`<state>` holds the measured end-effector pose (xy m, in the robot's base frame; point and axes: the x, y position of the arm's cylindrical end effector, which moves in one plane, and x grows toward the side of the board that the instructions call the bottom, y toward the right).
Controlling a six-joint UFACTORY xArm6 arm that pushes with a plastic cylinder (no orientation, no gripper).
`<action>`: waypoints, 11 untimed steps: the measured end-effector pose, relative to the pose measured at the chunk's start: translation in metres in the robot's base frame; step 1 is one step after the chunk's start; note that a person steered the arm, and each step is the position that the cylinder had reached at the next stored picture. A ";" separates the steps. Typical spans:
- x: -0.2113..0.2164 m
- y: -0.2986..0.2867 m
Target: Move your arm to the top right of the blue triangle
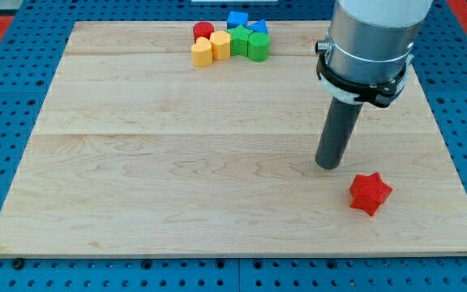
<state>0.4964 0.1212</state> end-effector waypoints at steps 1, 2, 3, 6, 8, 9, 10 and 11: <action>0.000 0.005; -0.034 0.040; -0.093 0.070; -0.215 0.053; -0.298 0.064; -0.305 0.064; -0.304 0.040; -0.304 -0.010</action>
